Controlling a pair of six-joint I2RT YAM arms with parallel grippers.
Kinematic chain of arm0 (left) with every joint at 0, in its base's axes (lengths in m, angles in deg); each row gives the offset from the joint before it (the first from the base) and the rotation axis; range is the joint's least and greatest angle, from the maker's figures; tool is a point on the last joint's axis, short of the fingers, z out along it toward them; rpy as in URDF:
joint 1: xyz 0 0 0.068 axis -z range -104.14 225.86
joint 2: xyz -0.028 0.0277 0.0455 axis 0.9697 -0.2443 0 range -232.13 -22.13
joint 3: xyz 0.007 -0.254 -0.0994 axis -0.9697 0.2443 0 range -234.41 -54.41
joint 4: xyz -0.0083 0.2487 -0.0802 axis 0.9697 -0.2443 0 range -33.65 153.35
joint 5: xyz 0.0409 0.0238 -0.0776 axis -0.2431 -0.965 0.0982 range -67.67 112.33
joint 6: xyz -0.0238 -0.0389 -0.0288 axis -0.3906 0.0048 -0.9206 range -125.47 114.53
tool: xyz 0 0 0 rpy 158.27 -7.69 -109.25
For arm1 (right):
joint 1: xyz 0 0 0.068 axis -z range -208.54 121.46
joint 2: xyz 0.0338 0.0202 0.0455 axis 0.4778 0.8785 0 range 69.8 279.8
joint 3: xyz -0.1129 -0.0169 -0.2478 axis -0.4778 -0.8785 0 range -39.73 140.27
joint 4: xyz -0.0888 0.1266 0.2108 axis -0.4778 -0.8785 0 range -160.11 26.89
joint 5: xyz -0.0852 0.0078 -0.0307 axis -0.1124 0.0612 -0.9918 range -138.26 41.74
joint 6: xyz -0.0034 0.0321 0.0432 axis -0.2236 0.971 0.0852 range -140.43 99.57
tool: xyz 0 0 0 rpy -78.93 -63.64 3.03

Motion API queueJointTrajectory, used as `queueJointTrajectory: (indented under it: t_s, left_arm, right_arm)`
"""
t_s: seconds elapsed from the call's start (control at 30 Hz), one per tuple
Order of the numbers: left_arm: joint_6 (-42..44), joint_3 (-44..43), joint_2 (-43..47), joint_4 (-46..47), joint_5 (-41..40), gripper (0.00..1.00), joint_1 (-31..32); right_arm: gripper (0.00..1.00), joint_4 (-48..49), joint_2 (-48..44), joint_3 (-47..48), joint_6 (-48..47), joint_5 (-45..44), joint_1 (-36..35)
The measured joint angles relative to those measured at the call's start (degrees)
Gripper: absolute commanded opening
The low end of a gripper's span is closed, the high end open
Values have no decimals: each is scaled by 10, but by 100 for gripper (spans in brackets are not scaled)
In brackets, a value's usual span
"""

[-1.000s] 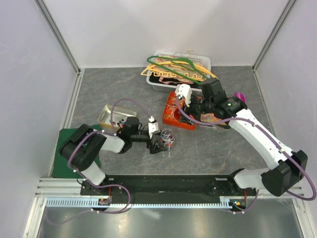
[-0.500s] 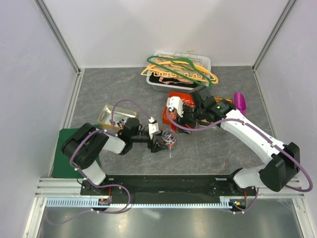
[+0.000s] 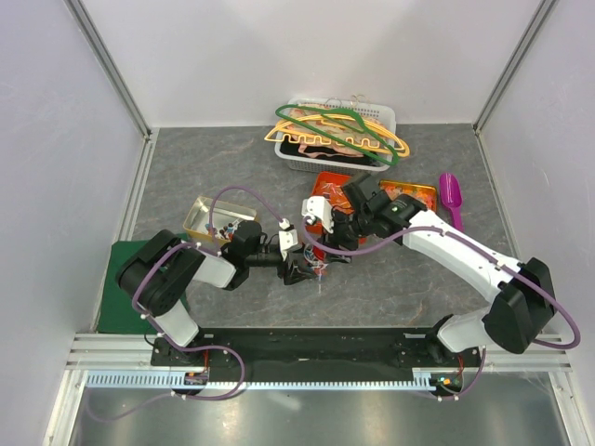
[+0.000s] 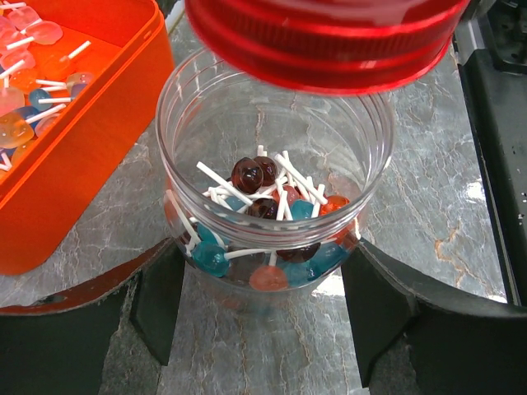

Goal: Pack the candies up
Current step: Close the bottle lid on the packing bottle.

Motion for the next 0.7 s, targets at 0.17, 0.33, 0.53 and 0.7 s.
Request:
queueJointTrajectory:
  t_s: [0.17,0.33,0.53,0.7]
  left_arm:
    - [0,-4,-4,0,-1,70,0]
    - [-1,-7,-5,0,-4,70,0]
    - [-1,-7,-5,0,-4,69,0]
    - [-1,-7,-5,0,-5,69,0]
  right_arm:
    - [0,47,0,-19,26,-12,-13]
    - [0,87,6,-24,44,-33,-37]
    - [0,115,21,-32,54,-54,-45]
    - [0,131,21,-35,58,-68,-45]
